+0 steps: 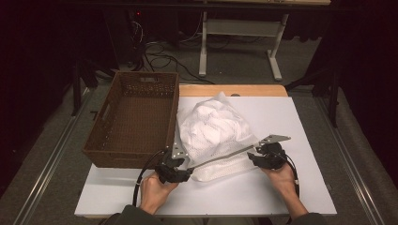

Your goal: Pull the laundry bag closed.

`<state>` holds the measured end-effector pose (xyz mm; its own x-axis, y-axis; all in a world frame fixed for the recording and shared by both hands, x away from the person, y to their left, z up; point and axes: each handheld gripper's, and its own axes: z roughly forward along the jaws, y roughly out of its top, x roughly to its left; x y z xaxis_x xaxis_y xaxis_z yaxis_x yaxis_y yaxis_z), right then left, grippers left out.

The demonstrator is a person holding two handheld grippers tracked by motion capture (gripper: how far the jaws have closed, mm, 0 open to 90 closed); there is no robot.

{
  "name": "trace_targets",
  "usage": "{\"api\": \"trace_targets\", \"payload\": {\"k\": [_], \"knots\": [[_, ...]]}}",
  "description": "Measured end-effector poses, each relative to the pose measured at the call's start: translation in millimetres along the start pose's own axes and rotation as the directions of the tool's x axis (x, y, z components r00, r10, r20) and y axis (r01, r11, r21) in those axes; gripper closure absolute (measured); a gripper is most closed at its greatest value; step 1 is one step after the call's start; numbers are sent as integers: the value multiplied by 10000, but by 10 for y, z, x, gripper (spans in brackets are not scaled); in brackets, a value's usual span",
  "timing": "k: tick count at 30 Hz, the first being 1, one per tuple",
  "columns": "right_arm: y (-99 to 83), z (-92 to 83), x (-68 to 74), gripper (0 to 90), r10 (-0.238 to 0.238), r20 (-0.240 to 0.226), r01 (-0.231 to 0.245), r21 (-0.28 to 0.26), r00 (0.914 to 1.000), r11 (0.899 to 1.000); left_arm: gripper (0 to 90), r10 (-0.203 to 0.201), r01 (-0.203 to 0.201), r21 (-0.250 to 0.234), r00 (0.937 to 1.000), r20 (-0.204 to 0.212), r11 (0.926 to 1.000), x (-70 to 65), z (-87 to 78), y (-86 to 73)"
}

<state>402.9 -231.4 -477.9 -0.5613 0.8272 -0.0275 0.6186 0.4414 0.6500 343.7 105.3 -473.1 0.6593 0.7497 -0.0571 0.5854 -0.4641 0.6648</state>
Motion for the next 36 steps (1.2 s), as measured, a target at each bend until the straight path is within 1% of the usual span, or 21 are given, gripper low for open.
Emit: {"api": "trace_targets", "payload": {"k": [2, 5, 7, 10, 14, 17, 19, 20, 23, 25, 26, 28, 31, 32, 33, 36], "knots": [[-8, -68, 26, 533, -50, -198, 44, -265, 9998, 9996, 479, 95, -95, -54, 9999, 43, 9999, -32, -11, 1], [-32, -137, 76, 523, -70, -452, 45, -551, 9990, 9985, 473, -11, 20, -196, 9989, 463, 9998, -60, -29, 2], [-53, -161, 110, 519, -115, -621, 76, -628, 9980, 9980, 467, -109, 127, -249, 9974, 712, 9996, -66, -36, -1], [-89, -196, 172, 517, -277, -820, 223, -665, 9962, 9975, 459, -251, 282, -302, 9949, 976, 9991, -68, -38, -16], [-142, -237, 278, 513, -458, -1048, 368, -864, 9934, 9956, 451, -195, 233, -356, 9947, 1014, 9991, -92, -47, -28], [-206, -236, 352, 517, -567, -1163, 467, -871, 9916, 9951, 447, -137, 174, -353, 9946, 1024, 9992, -118, -39, -34], [-243, -216, 379, 520, -596, -1147, 503, -818, 9916, 9954, 444, -86, 115, -274, 9946, 1034, 9996, -127, -24, -33], [-253, -216, 388, 521, -587, -1122, 498, -802, 9920, 9955, 442, -33, 55, -219, 9948, 1022, 9997, -129, -17, -31], [-275, -253, 405, 529, -392, -1215, 259, -1091, 9918, 9937, 438, 62, -48, -147, 9959, 908, 9999, -140, -3, -35], [-297, -272, 425, 533, -340, -1204, 198, -1174, 9921, 9929, 438, 56, -41, -158, 9958, 913, 9999, -136, 1, -36], [-315, -269, 445, 533, -419, -1101, 297, -1096, 9930, 9935, 437, 57, -42, -163, 9958, 912, 9999, -136, 5, -37], [-332, -254, 462, 531, -425, -1127, 320, -939, 9927, 9951, 436, 54, -43, -115, 9955, 945, 9999, -139, 22, -40], [-356, -202, 484, 529, -436, -1160, 358, -682, 9923, 9970, 436, 96, -112, 145, 9943, 1066, 9998, -144, 66, -47], [-359, -188, 488, 529, -478, -1137, 404, -661, 9924, 9970, 436, 99, -128, 240, 9934, 1145, 9996, -142, 81, -48], [-362, -179, 495, 528, -421, -1191, 348, -623, 9920, 9975, 436, 91, -131, 318, 9926, 1208, 9994, -135, 95, -51], [-369, -155, 506, 527, -540, -1258, 467, -596, 9906, 9971, 437, -4, -44, 394, 9927, 1203, 9992, -122, 111, -56]]}}
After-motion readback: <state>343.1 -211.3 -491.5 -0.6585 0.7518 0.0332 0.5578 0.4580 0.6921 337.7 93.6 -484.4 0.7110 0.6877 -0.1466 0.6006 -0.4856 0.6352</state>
